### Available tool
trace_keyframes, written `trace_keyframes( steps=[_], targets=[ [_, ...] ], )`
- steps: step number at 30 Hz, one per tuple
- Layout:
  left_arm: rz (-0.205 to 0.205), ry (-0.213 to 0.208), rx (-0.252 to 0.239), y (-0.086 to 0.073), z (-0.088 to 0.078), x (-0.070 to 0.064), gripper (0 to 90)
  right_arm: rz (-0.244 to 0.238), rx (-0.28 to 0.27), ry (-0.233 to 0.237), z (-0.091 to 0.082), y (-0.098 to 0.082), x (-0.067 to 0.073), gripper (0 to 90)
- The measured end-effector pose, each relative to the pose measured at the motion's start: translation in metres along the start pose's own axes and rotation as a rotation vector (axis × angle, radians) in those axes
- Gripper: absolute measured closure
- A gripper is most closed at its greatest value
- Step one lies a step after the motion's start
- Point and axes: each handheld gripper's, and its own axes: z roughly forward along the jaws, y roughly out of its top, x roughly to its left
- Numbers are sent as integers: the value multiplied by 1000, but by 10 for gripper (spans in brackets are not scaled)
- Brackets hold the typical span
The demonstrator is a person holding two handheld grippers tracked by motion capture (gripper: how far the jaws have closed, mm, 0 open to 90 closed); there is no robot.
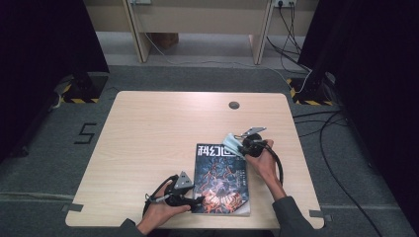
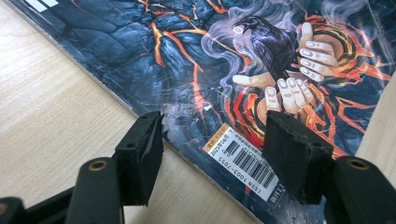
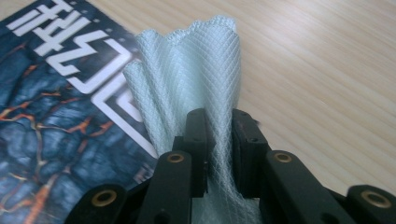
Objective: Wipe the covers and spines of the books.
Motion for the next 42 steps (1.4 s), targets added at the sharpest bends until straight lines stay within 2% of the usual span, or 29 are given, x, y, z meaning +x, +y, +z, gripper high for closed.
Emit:
trace_keyframes(
  steps=[3, 7, 10, 19, 24, 25, 27, 32, 34, 39, 41, 42],
  targets=[
    [2, 1, 6, 1, 0, 0, 368, 29, 1, 4, -1, -2, -4, 785],
    [2, 0, 9, 1, 0, 0, 368, 5, 6, -10, 0, 0, -3, 785],
    [2, -1, 6, 1, 0, 0, 368, 43, 0, -5, 0, -1, -6, 783],
    [1, -3, 5, 1, 0, 0, 368, 13, 6, -40, 1, 1, -7, 780],
    [2, -3, 4, 0, 0, 0, 368, 20, -5, -36, 1, -1, -9, 786],
    [2, -4, 5, 1, 0, 0, 367, 18, -5, -39, 1, 0, -8, 788],
    [3, -5, 6, 1, 0, 1, 367, -25, 2, -59, 0, 2, -2, 789],
    [4, -7, 5, 1, 0, 1, 367, -98, 10, -43, 4, 10, 18, 788],
    [3, -6, 5, 1, 0, 1, 367, -113, 11, -48, 5, 11, 24, 787],
    [8, -9, 9, 1, 0, 1, 367, -104, -3, 11, 5, 12, 31, 782],
    [8, -9, 8, 1, 0, 1, 367, -127, 5, 1, 6, 13, 34, 782],
    [7, -9, 8, 1, 0, 1, 367, -127, 3, 14, 6, 13, 35, 782]
  ],
)
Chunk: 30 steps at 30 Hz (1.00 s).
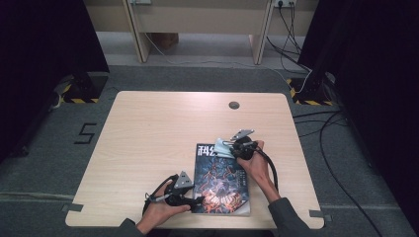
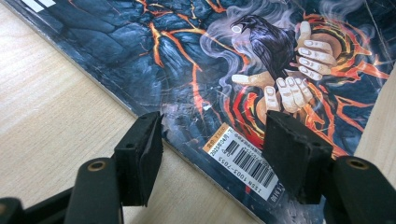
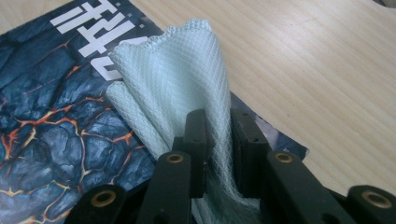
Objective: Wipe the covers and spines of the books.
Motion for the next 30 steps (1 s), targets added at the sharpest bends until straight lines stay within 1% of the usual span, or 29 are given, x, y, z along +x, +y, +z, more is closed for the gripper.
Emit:
trace_keyframes(
  steps=[1, 2, 3, 5, 7, 9, 10, 11, 13, 14, 17, 18, 19, 20, 22, 24, 25, 26, 30],
  targets=[
    [0, 0, 0, 0, 0, 0, 367, 1, -9, 20, 1, 0, 0, 783],
    [0, 0, 0, 0, 0, 0, 367, 7, -18, 53, 1, 0, 2, 783],
    [0, 0, 1, 0, 0, 0, 367, 0, -29, 67, 2, 1, 5, 783],
    [0, 0, 1, 0, 0, 0, 367, -21, -33, 92, 5, 5, 17, 783],
    [0, 1, 0, 0, 0, 0, 367, -56, -30, 101, 8, 11, 31, 783],
    [-1, -1, -1, 0, 0, 0, 367, -72, -27, 112, 10, 16, 38, 783],
    [0, -3, -2, 0, 0, 0, 367, -80, -26, 106, 11, 17, 40, 784],
    [0, -4, -3, -1, 0, 0, 367, -87, -24, 100, 11, 18, 41, 783],
    [2, -3, -4, -1, 0, 0, 367, -57, -30, 111, 11, 15, 36, 783],
    [3, -3, -3, -1, 0, 0, 367, -46, -32, 108, 11, 14, 34, 783],
    [6, -11, -6, -1, 0, 1, 366, -24, -19, 71, 8, 8, 20, 783],
    [7, -8, -3, -1, 0, 1, 366, -3, -13, 57, 6, 6, 15, 783],
    [8, -9, -1, 0, 0, 1, 366, 35, -12, 52, 5, 3, 8, 783],
    [8, -10, -1, 0, 0, 1, 366, 54, -9, 57, 4, 2, 4, 783],
    [8, -9, -1, 0, 0, 1, 366, 71, -14, 66, 5, 1, 2, 784],
    [9, -9, -1, 0, 0, 1, 366, 33, -1, 44, 6, 6, 6, 784],
    [8, -9, -1, 0, 0, 1, 366, 29, -2, 46, 8, 8, 9, 784],
    [6, -10, -2, -1, 0, 1, 366, 22, -2, 59, 10, 12, 12, 784],
    [8, -10, -1, -1, 0, 1, 366, -1, 1, 89, 22, 30, 25, 784]
  ],
)
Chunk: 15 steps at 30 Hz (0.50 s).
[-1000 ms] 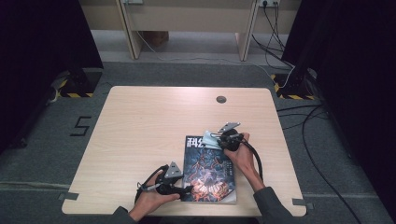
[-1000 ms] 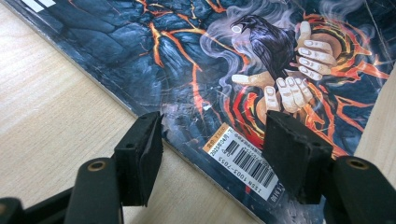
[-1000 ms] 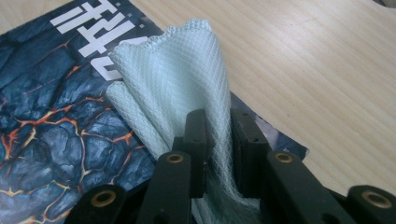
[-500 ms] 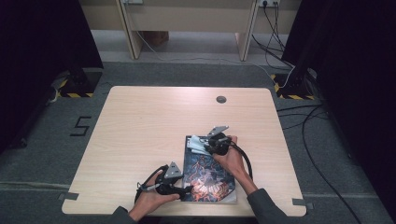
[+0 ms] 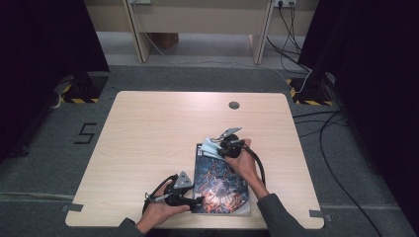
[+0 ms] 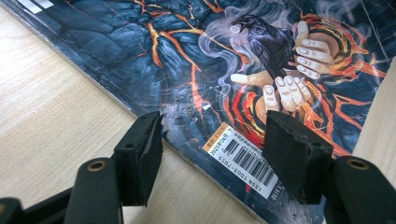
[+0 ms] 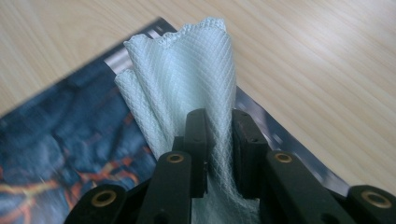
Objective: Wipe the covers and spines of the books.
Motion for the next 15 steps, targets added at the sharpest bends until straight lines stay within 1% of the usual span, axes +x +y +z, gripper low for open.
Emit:
trace_keyframes(
  steps=[2, 3, 4, 6, 7, 8, 9, 11, 12, 13, 15],
  targets=[
    [0, -1, -1, 0, 0, 0, 366, -18, 4, 31, 5, 8, 8, 784],
    [0, 0, -1, 0, 0, 0, 366, -17, 0, 46, 8, 10, 12, 785],
    [0, -1, -2, 0, 0, 0, 366, -30, -4, 52, 9, 12, 16, 785],
    [-1, -2, -6, -1, 0, 0, 366, -43, -2, 72, 11, 15, 24, 785],
    [-1, -1, -6, -1, 0, 0, 366, -62, -3, 69, 12, 16, 28, 785],
    [-1, -1, -5, -1, 0, 0, 366, -71, 0, 63, 11, 17, 30, 785],
    [-1, -1, -6, -1, 0, 0, 366, -83, -2, 59, 11, 16, 29, 785],
    [-1, 0, -5, -1, 0, 0, 366, -60, -2, 68, 10, 14, 28, 784],
    [-1, 0, -6, -1, 0, 0, 366, -60, -5, 70, 9, 13, 26, 784],
    [-1, -2, -8, -1, 0, 0, 366, -59, -9, 67, 9, 11, 23, 784],
    [1, -1, -6, -1, 0, 0, 366, -35, -6, 53, 5, 6, 16, 784]
  ],
)
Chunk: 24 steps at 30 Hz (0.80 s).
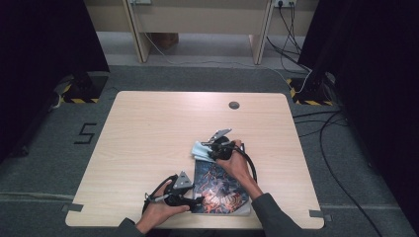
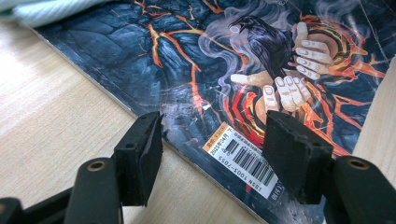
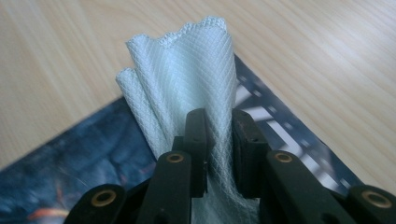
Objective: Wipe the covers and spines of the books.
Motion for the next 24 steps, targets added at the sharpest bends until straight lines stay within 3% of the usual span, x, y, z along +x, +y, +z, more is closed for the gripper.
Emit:
trace_keyframes(
  steps=[4, 12, 14, 17, 24],
  targets=[
    [0, -1, -2, 0, 0, 0, 366, 31, 5, -50, -13, -16, -21, 784],
    [0, 0, -3, 0, 0, 0, 366, 148, 13, -129, -44, -54, -59, 782],
    [0, 1, -1, 0, 0, 0, 366, 163, -1, -123, -46, -59, -64, 783],
    [0, 1, -2, 0, 0, 0, 366, 126, 15, -153, -45, -57, -56, 786],
    [-2, 1, -1, 0, 0, 0, 366, 51, 23, -98, -39, -47, -30, 785]
  ],
)
